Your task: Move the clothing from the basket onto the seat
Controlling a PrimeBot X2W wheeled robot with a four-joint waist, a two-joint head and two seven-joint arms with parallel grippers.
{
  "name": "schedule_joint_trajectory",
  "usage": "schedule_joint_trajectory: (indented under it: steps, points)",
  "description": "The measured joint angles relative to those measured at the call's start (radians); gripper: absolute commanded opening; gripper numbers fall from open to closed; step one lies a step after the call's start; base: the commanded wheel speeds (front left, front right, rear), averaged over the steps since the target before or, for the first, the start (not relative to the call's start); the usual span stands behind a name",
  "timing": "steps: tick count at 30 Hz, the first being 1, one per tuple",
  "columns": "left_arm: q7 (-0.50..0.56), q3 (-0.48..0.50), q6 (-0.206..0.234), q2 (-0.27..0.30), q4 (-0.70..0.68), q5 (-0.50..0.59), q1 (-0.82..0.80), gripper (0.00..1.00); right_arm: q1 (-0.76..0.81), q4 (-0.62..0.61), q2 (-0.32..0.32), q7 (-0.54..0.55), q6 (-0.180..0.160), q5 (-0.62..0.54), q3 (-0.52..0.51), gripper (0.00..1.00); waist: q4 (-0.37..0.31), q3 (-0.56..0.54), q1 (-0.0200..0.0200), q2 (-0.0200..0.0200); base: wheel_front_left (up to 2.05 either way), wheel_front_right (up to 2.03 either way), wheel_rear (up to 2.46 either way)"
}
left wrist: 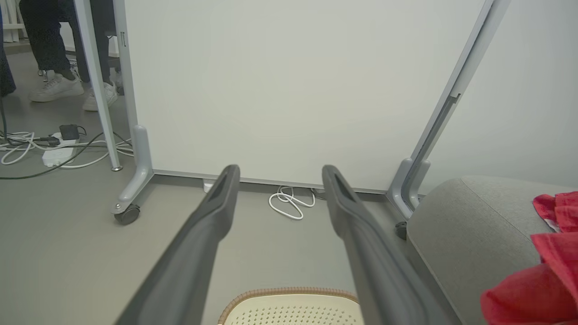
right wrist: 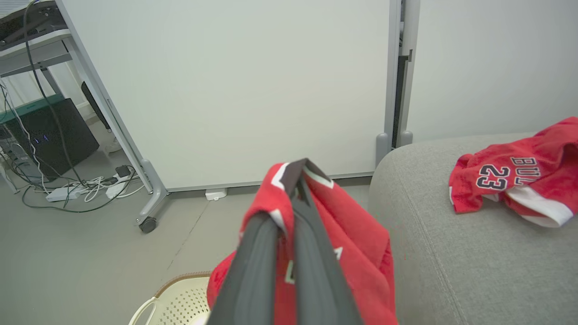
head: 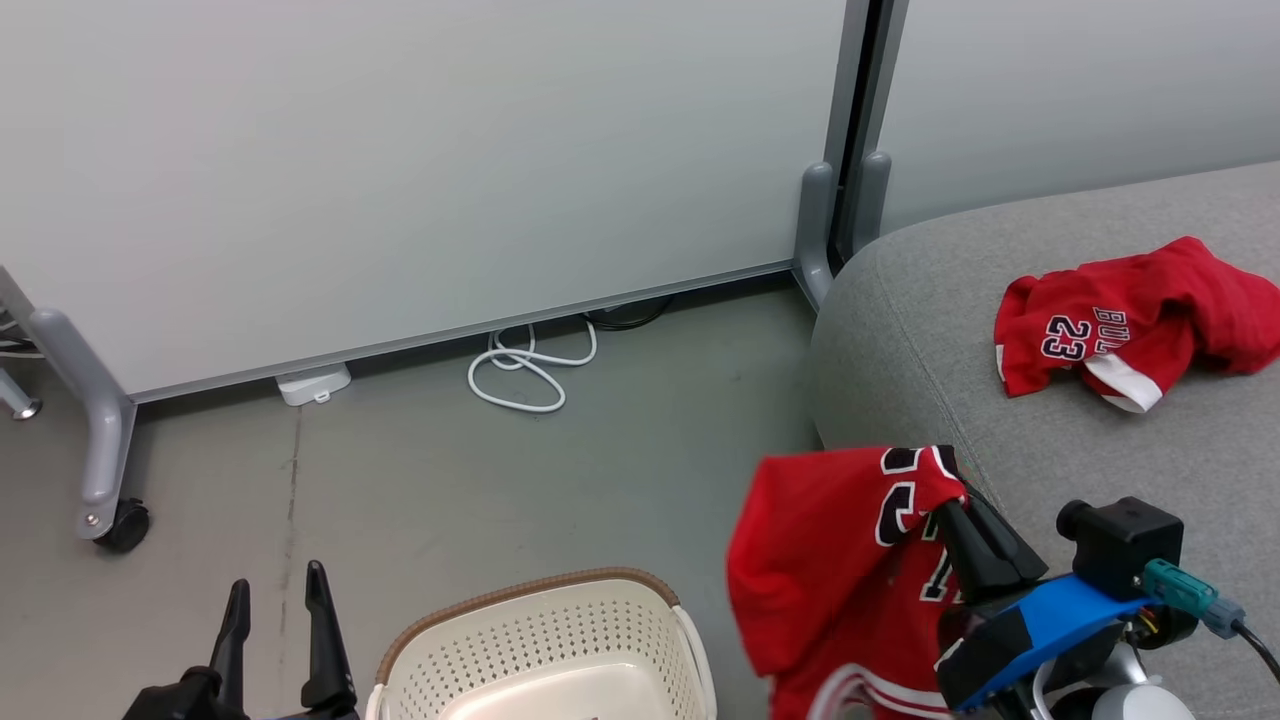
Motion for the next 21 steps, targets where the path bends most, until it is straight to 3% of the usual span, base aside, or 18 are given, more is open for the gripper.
schedule_joint_trajectory:
  steps: [9, 21]
  points:
    - [0.000, 0.004, -0.026, -0.020, -0.033, 0.042, 0.012, 1.00, 0.016, -0.045, 0.012, 0.023, 0.000, -0.007, 0.003, 0.00, -0.021, 0.012, 0.0000, 0.0000, 0.00, 0.00, 0.00]
    - [0.000, 0.001, -0.060, -0.016, -0.030, 0.056, -0.026, 1.00, 0.005, -0.048, 0.020, 0.019, 0.000, -0.008, 0.036, 0.00, -0.178, 0.045, 0.0001, 0.0000, 0.00, 0.00, 0.00]
